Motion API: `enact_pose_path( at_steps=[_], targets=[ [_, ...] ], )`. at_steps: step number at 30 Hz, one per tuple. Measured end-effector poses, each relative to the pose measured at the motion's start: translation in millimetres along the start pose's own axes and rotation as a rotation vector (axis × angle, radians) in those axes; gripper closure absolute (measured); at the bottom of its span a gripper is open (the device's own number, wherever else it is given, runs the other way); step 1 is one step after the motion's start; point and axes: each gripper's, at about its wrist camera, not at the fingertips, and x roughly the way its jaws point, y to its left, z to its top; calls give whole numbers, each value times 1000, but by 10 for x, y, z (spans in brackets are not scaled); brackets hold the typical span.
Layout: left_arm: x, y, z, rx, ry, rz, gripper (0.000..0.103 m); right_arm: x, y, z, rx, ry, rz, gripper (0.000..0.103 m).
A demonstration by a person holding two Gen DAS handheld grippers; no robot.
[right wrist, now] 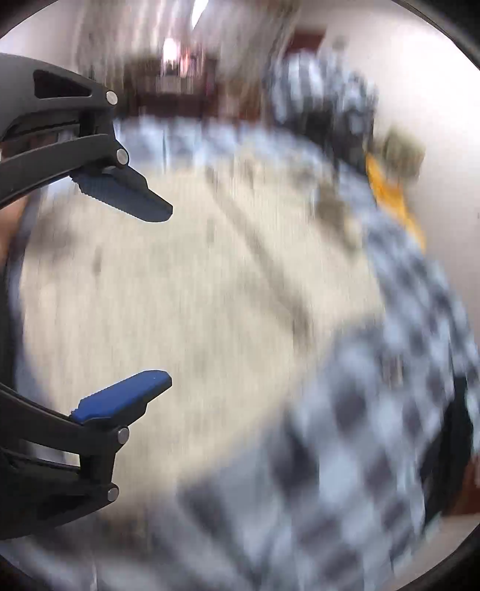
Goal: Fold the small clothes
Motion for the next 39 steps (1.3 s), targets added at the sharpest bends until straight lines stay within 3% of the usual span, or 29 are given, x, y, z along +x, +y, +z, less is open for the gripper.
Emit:
enact_pose_path(
  at_steps=[2, 5, 8, 11, 14, 17, 23, 26, 30, 32, 35, 39],
  targets=[
    [125, 12, 149, 9, 34, -8, 0, 414, 372, 67, -21, 29, 130, 23],
    [298, -8, 397, 40, 54, 3, 0, 865, 421, 137, -31, 38, 170, 23],
    [511, -90, 773, 79, 27, 20, 0, 1320, 294, 103, -51, 69, 63, 23],
    [841, -171, 1184, 94, 5, -12, 0, 1552, -11, 174, -26, 150, -19, 23],
    [1358, -185, 1490, 69, 54, -1, 0, 1593, -147, 371, 43, 172, 34, 23],
    [1771, -61, 1614, 13, 98, 33, 0, 1674, -148, 425, 53, 160, 22, 23],
    [2290, 233, 1467, -13, 197, 142, 0, 1579, -162, 375, 38, 202, 35, 23],
    [2228, 313, 1364, 8, 178, 143, 0, 1370, -221, 337, 27, 207, 40, 23],
    [2094, 442, 1249, 92, 191, 371, 0, 1358, -200, 300, 31, 215, 39, 23],
    [1978, 480, 1194, 151, 193, 444, 0, 1360, -174, 280, 24, 216, 36, 23],
    [1671, 354, 1236, 171, 121, 396, 0, 1337, -141, 285, 13, 192, 17, 23],
    [1296, -173, 1363, 191, 29, 225, 0, 1235, -182, 467, -56, 122, -52, 23]
  ],
)
